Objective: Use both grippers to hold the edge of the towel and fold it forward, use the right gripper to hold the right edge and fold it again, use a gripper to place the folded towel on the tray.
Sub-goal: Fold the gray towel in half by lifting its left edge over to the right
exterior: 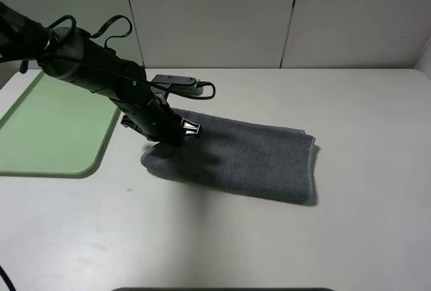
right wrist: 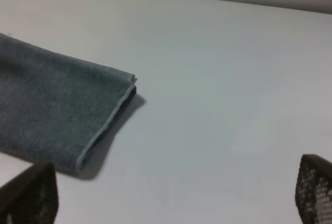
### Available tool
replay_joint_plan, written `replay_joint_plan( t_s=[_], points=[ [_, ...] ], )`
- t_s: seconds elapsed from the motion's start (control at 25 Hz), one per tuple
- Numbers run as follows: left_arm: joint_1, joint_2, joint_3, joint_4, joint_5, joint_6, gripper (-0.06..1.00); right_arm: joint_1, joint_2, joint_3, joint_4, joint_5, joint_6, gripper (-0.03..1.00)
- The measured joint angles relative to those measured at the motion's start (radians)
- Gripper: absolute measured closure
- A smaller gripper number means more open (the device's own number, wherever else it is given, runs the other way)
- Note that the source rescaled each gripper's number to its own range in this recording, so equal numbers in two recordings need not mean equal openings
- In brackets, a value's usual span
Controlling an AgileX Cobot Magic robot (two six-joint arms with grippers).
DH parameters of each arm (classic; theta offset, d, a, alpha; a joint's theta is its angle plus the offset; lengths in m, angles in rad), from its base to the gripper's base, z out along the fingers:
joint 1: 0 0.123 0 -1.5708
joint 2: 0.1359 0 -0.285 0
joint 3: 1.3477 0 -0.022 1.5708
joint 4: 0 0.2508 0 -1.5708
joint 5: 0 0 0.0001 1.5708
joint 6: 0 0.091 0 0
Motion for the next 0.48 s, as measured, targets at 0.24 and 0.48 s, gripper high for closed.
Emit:
replay_joint_plan(
  t_s=[0.24,0.48],
  points=[
    [0.008,-0.033,0.003,0.029,0.068,-0.001,0.86,0.0,0.0,0.0,0.0,0.0,0.0,-0.03],
    [0.051,-0.095,0.008,0.068,0.173,-0.005,0.86,0.0,0.0,0.0,0.0,0.0,0.0,-0.03]
  ],
)
